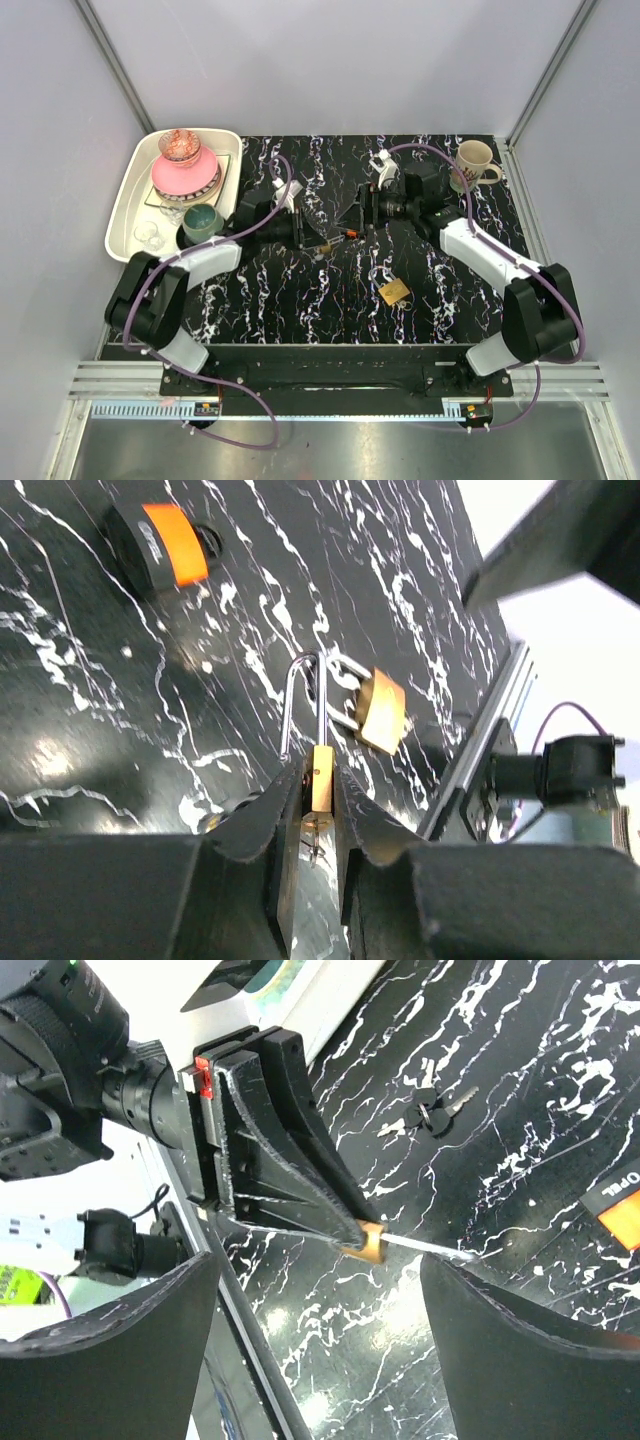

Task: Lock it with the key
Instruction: Pick up the lock from the center of the board, then lock the lock.

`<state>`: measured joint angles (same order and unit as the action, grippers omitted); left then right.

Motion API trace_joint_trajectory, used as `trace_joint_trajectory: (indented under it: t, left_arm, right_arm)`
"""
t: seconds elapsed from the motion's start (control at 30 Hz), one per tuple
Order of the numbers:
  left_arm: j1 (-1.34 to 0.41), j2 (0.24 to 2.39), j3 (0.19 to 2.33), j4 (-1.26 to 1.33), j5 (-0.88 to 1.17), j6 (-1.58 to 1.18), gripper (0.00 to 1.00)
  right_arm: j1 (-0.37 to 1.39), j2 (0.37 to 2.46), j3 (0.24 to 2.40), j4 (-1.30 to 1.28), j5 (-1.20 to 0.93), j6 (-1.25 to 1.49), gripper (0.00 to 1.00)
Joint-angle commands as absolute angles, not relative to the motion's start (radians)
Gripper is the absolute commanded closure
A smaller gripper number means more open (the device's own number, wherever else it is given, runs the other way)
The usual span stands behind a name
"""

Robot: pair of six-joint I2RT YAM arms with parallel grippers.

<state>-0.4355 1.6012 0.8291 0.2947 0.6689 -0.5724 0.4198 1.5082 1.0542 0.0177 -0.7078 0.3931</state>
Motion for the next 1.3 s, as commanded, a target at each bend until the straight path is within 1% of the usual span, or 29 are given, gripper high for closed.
trace_joint_trajectory:
  t: [0.0,0.1,0.13,0.17,0.23,0.27,0.37,0.6,0.77,0.87,1.1,1.2,1.27]
  left_arm:
    - [-0.436,1.439,0.821,0.129,0.772,-0.45,1.0]
    - [-0.434,1.344,0.819,0.046,0.807,-0.425,1.0]
    - [-0.434,1.323,0.821,0.031,0.819,-0.423,1.0]
    - [-0.434,1.303,0.821,0.011,0.839,-0.422,1.0]
    - [-0.433,1.258,0.818,0.014,0.864,-0.431,1.0]
    - [-0.433,1.249,0.816,0.017,0.888,-0.44,1.0]
    - [-0.433,1.209,0.821,0.015,0.902,-0.449,1.0]
    - [-0.433,1.166,0.854,0.003,0.907,-0.46,1.0]
    - [-0.433,1.141,0.874,0.005,0.907,-0.474,1.0]
    - [-0.433,1.131,0.897,-0.037,0.896,-0.46,1.0]
    - [-0.434,1.097,0.93,-0.078,0.923,-0.451,1.0]
    - [-0.434,1.089,0.936,-0.101,0.908,-0.442,1.0]
    - [-0.434,1.086,0.934,-0.098,0.908,-0.445,1.0]
  right_arm:
    - [0.416,1.433,1.085,0.012,-0.834,0.241,0.11]
    - [0.416,1.436,1.083,0.044,-0.94,0.235,0.12]
    - [0.416,1.439,1.068,0.07,-1.025,0.244,0.12]
    - [0.414,1.437,1.054,0.153,-1.057,0.289,0.13]
    - [0.416,1.443,1.01,0.268,-1.15,0.366,0.16]
    - [0.416,1.447,0.999,0.376,-1.179,0.447,0.18]
    - [0.426,1.463,0.982,0.474,-1.241,0.52,0.24]
    - [0.503,1.479,1.02,0.345,-1.246,0.431,0.32]
    - [0.531,1.496,1.055,0.149,-1.206,0.292,0.37]
    - [0.531,1.497,1.057,0.106,-1.18,0.261,0.38]
    - [0.532,1.5,1.063,0.068,-1.138,0.229,0.36]
    - [0.534,1.506,1.066,0.064,-1.152,0.227,0.37]
    - [0.537,1.508,1.068,0.075,-1.152,0.241,0.39]
